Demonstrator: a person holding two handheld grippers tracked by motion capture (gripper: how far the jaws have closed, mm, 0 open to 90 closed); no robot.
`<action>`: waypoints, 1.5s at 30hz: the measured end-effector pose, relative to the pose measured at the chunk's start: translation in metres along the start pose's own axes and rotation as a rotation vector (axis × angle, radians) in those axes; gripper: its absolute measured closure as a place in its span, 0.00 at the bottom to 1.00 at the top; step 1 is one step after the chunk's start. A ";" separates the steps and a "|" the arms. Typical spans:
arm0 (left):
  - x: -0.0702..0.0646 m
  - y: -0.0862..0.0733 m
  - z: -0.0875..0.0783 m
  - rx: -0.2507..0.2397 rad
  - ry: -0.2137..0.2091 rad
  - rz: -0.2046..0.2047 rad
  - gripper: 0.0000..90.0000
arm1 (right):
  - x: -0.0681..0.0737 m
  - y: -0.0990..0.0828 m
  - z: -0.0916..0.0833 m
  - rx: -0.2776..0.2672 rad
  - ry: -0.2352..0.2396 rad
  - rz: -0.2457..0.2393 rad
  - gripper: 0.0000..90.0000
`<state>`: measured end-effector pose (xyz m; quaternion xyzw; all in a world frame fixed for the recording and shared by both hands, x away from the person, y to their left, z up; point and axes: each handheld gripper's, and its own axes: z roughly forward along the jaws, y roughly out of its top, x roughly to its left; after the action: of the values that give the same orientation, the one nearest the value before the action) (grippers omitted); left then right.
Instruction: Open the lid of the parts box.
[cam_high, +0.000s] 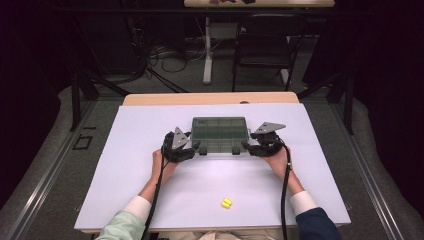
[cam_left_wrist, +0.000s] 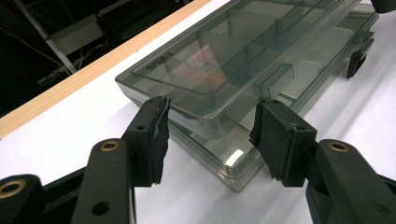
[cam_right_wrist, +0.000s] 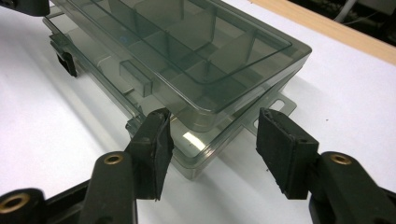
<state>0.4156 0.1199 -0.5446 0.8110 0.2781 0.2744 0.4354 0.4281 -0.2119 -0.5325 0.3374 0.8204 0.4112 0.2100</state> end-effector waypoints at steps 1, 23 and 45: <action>0.000 0.000 0.000 -0.004 0.002 -0.002 0.50 | 0.000 0.000 0.000 -0.005 -0.003 -0.007 0.49; -0.001 0.004 -0.003 -0.026 0.035 0.003 0.54 | 0.009 0.006 -0.008 -0.085 -0.078 -0.075 0.61; 0.009 0.031 -0.009 -0.032 0.041 0.020 0.57 | 0.004 0.031 -0.013 -0.079 -0.098 -0.085 0.64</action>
<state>0.4225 0.1172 -0.5121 0.8008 0.2745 0.2998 0.4399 0.4293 -0.2029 -0.4998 0.3135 0.8057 0.4172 0.2803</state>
